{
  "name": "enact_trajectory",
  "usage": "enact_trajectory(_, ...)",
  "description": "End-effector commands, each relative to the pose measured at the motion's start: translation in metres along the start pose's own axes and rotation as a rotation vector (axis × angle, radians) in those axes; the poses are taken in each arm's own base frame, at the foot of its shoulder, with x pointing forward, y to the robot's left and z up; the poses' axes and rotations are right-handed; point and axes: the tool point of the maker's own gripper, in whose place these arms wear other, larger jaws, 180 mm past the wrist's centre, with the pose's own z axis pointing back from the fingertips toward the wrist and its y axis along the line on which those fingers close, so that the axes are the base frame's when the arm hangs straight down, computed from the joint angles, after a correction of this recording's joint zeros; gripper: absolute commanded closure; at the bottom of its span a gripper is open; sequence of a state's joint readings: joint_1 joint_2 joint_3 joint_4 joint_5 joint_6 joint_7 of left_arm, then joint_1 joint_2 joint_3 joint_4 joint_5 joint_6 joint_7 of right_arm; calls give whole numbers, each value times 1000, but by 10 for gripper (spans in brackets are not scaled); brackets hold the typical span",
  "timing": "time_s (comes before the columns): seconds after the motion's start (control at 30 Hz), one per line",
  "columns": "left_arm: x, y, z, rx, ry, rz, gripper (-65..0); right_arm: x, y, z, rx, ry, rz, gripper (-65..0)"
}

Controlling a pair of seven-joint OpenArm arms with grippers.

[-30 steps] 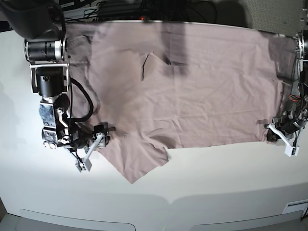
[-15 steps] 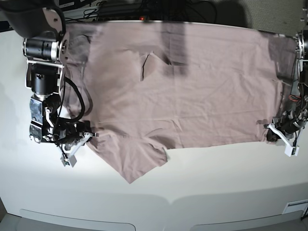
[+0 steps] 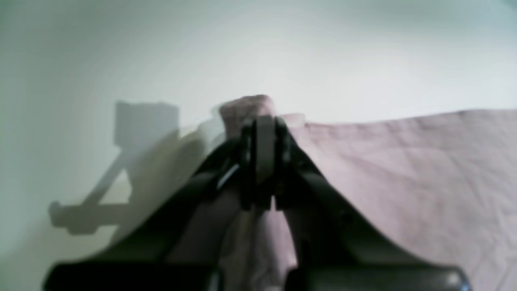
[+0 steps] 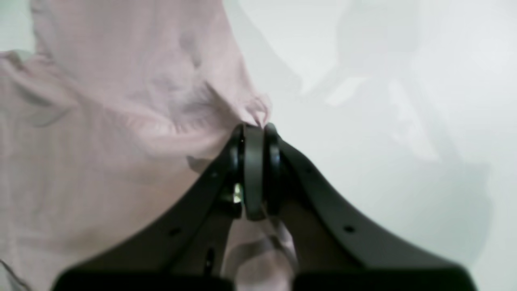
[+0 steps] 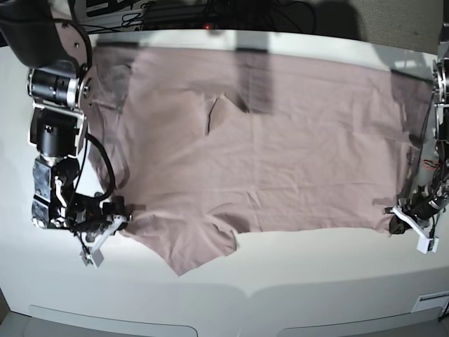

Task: Fold the T-shirt properly
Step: 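Grasp the hem corners with both grippers, then lift the hem with both grippers and fold it over toward the collar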

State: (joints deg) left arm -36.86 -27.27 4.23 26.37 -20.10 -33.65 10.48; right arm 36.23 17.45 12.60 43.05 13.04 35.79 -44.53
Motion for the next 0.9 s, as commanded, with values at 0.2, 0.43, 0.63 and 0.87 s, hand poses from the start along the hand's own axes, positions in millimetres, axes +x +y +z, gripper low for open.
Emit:
enact_trajectory(0.2, 39, -9, -4, -15, -109, -63, 0, 84, -4, 32, -16, -167, 36, 0)
enact_trajectory(0.43, 47, -8, -3, -14, -128, -65, 0, 92, -4, 44, 25, -160, 59, 0)
enact_trajectory(0.63, 50, -7, -3, -13, -132, -68, 0, 88, 2, 45, 78, -152, 40, 0)
enact_trajectory(0.87, 58, 14, 10, 24, -127, -99, 0, 85, -3, 52, 98, -142, 13, 0)
